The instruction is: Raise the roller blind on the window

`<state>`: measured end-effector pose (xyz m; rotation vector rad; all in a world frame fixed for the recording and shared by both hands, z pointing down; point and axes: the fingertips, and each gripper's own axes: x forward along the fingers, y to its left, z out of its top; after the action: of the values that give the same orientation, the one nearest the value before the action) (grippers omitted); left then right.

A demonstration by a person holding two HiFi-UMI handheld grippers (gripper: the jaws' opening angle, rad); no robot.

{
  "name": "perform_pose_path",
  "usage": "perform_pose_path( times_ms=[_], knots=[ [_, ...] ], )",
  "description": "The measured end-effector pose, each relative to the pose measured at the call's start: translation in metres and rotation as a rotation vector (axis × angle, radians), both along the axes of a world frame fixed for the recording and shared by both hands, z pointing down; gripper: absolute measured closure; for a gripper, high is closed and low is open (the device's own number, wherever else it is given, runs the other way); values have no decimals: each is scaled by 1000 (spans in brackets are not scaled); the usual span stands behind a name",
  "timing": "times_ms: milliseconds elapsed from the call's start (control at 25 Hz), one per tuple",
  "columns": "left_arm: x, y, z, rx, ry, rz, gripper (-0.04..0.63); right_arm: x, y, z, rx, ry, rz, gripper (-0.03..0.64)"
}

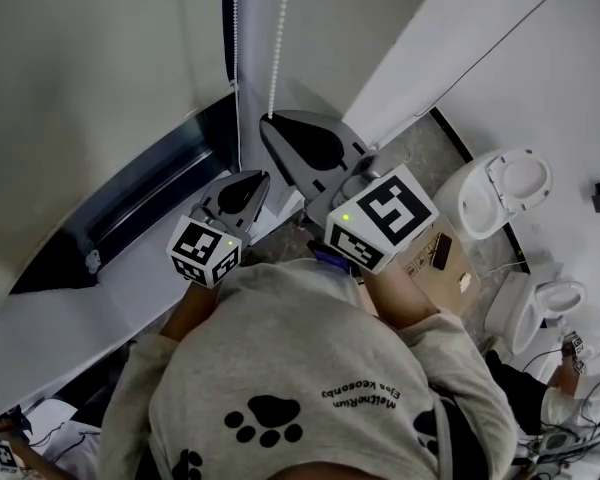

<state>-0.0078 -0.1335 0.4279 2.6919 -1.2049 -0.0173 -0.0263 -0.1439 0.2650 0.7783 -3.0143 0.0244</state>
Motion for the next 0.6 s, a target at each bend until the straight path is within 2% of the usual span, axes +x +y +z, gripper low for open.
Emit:
perform_pose_path(
  times_ms=[80, 280, 600],
  knots=[
    [-1, 2, 13, -23, -8, 8, 586, 1, 2, 13, -23, 13, 4, 606],
    [1, 7, 49, -30, -86, 36, 586, 5, -1, 51, -80, 43, 24, 606],
    [-3, 11, 91, -54, -110, 47, 586, 5, 1, 92, -140, 67, 40, 606]
  ],
)
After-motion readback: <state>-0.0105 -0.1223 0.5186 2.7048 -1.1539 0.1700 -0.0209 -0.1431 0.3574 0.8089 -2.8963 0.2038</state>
